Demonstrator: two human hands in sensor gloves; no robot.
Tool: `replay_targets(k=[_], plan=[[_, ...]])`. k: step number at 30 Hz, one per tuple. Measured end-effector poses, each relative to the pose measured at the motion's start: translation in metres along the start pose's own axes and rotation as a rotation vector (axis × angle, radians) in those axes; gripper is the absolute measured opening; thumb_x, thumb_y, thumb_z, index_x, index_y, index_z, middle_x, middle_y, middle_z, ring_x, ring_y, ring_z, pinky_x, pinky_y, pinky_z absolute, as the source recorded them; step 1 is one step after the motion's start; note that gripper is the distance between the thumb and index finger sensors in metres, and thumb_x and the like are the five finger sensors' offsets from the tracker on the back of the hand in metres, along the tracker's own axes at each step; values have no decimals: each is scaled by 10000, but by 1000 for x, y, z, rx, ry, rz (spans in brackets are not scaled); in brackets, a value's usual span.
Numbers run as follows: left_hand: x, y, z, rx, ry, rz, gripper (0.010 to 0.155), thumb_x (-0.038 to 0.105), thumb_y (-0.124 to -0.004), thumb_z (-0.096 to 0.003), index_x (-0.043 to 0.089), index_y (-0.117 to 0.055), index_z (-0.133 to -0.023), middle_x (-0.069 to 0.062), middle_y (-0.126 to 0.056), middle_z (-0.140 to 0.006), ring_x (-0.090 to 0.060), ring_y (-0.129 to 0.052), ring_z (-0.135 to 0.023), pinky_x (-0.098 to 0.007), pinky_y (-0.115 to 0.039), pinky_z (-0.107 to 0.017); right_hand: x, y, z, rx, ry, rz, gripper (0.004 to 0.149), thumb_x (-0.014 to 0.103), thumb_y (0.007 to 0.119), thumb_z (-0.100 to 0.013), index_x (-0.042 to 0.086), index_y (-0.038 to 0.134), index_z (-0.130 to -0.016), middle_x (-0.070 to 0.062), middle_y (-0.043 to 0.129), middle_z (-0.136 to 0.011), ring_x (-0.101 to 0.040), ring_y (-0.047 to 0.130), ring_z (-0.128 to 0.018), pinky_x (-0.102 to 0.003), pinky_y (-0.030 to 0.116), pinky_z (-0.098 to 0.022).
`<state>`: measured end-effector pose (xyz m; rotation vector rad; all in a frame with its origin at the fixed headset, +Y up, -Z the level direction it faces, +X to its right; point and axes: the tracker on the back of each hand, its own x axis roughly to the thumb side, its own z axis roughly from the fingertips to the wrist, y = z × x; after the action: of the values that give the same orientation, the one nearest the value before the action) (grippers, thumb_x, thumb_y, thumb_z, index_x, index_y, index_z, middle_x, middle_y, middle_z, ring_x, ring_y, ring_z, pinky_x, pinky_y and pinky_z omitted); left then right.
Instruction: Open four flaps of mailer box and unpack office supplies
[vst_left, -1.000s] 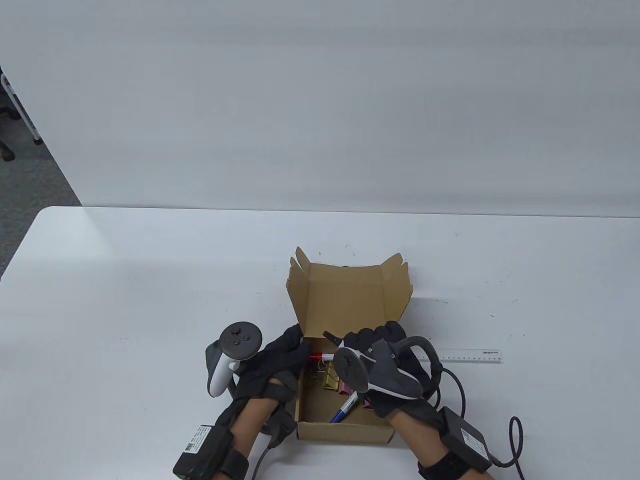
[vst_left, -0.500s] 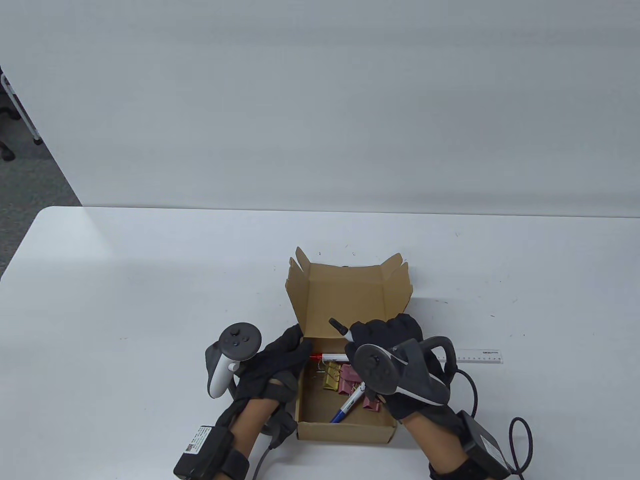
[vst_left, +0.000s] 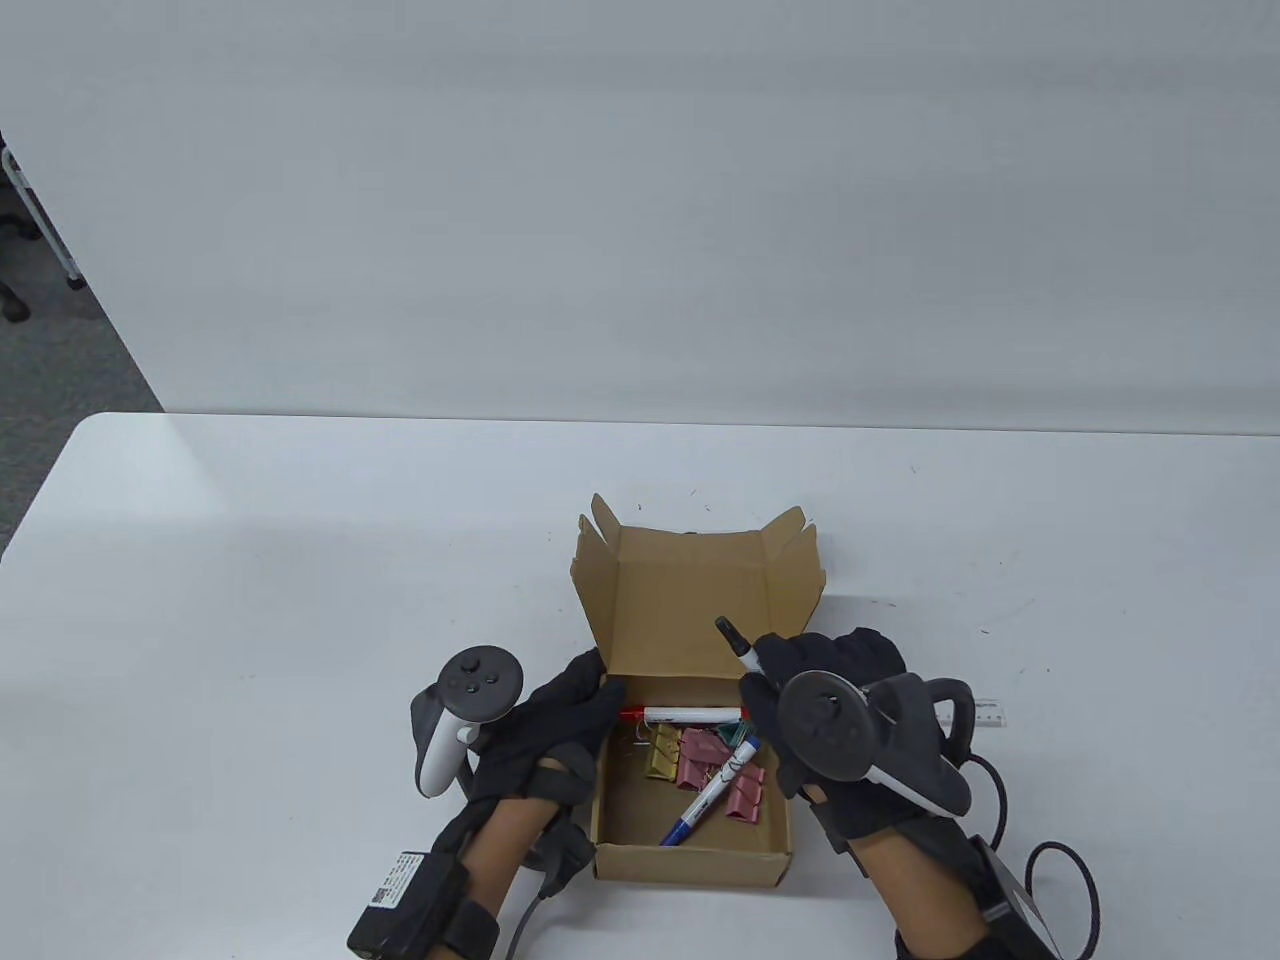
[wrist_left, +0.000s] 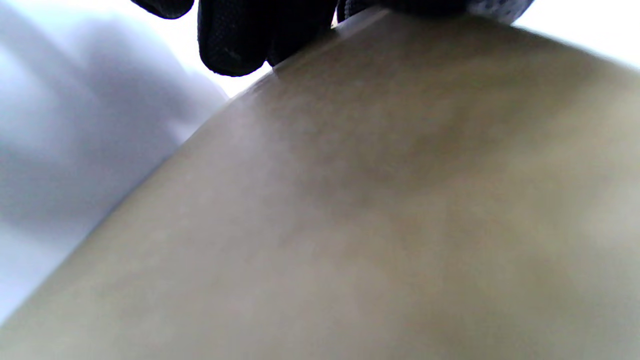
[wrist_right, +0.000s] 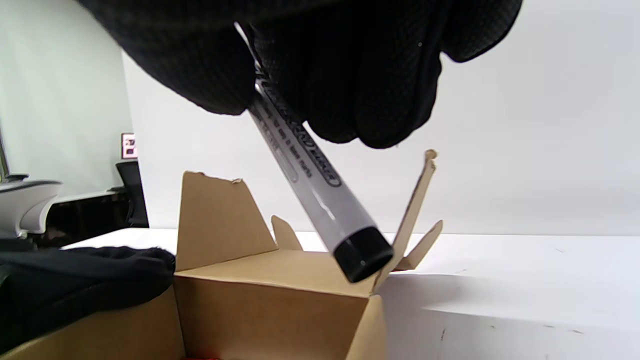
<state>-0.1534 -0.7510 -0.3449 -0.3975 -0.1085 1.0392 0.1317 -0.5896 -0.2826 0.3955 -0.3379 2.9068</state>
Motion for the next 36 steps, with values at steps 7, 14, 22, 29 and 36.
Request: replay_targets(k=[7,14,22,29,36], plan=[[0,0,0,-2,-1,3,616,564,-680,-660,288,-477,-1171,-164,-623,-1197,-505,-683,-1039,-708,-463,-764,-28,1,10,-3,75,-49,436,422,868,-591,107,872,-893,-77,960,-828,-311,967,-660,-596,631,-669],[-1,-1,0,-3,-2,14,616,566,-680,-660,289,-477,-1172,-166,-619,-1198,-506,-684,-1039,-708,-462,-765,-43,8,10,30,124,-73,437,419,867,-593,103,872,-894,-79,961,-828,-313,967,-660,-597,630,-669],[-1,-1,0,-1,-3,18,617,566,-679,-660,288,-477,-1172,-167,-620,-1198,-506,-683,-1038,-708,-461,-765,-60,20,9,97,215,-111,436,415,869,-593,98,874,-893,-84,962,-826,-316,968,-655,-599,630,-667],[-1,-1,-1,-1,-2,17,616,566,-679,-659,290,-477,-1172,-167,-620,-1198,-508,-678,-1042,-709,-463,-764,-80,39,8,210,328,-189,436,409,870,-596,87,876,-890,-94,965,-817,-321,969,-645,-600,630,-664],[-1,-1,0,-2,-2,17,616,566,-679,-660,290,-475,-1173,-169,-618,-1198,-508,-677,-1042,-709,-461,-765,-93,74,1,412,424,-264,435,403,870,-599,77,878,-888,-103,965,-812,-327,970,-633,-601,632,-657]])
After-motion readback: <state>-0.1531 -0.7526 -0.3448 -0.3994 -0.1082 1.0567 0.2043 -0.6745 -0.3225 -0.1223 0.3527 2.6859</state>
